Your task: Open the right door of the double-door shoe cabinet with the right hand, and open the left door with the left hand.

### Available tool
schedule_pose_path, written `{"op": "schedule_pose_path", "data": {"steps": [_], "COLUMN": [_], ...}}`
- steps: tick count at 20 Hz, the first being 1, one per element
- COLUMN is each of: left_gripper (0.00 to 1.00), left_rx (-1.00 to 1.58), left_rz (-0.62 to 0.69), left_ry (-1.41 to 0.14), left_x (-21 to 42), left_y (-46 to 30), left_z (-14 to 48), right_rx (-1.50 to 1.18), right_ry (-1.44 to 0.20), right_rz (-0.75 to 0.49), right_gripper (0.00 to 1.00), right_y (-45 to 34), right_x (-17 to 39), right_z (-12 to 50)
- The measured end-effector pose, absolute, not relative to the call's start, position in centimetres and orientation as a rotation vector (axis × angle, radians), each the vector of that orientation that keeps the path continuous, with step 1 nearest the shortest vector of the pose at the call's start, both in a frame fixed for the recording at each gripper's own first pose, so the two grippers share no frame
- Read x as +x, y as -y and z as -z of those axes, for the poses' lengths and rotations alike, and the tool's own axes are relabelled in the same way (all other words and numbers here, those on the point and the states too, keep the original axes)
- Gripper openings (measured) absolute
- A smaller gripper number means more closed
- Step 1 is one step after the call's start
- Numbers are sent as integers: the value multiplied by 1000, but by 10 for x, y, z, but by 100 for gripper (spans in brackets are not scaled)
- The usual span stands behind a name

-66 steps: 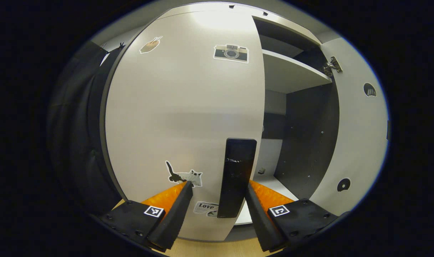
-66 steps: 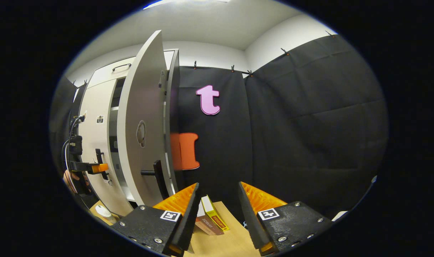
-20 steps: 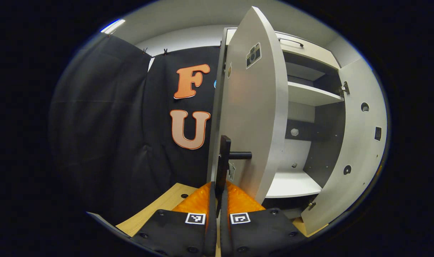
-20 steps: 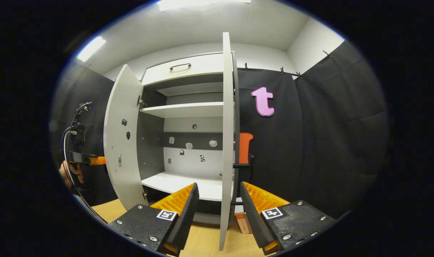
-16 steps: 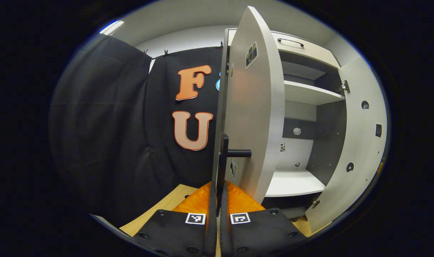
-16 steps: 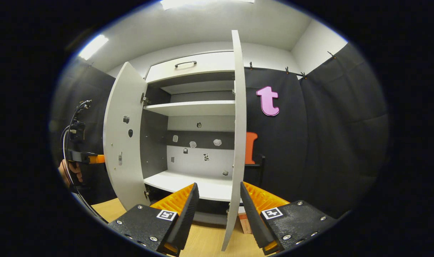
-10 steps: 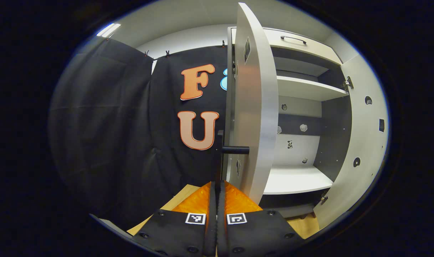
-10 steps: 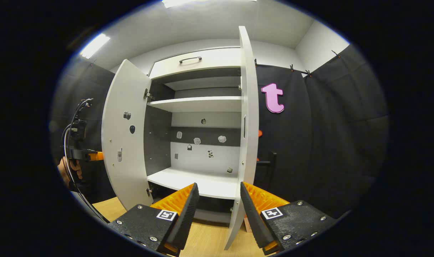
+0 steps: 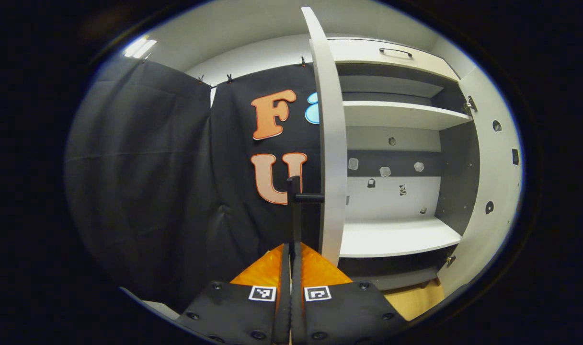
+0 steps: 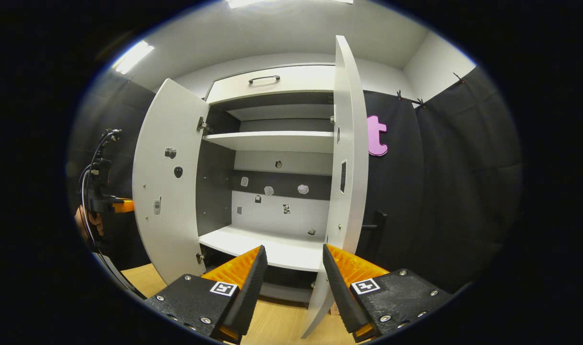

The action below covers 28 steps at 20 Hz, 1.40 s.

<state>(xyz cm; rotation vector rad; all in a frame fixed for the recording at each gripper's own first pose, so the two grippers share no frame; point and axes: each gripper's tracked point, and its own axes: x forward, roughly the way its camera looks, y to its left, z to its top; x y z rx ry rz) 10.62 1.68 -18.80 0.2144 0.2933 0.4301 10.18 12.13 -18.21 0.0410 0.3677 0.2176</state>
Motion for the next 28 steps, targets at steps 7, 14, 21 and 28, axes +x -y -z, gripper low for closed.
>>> {"op": "schedule_pose_path", "data": {"steps": [7,14,21,28], "left_gripper": [8,52,76,91], "left_rx": [262,251,169,186], "left_rz": [-381,-271,-227,-268], "left_ry": [-185,-142,-111,-50], "left_x": [93,98,94,87], "left_y": [25,89,127,127], "left_z": [148,133,114,82], "right_rx": [67,81,74,74], "right_ry": [-351,-312,-253,-256], "right_rz": [-243,-265,-285,-296], "right_gripper": [73,75,86,91], "right_y": [-127,-126,-125,-135], "right_x": [109,112,112,114], "right_z": [174,146,116,116]}}
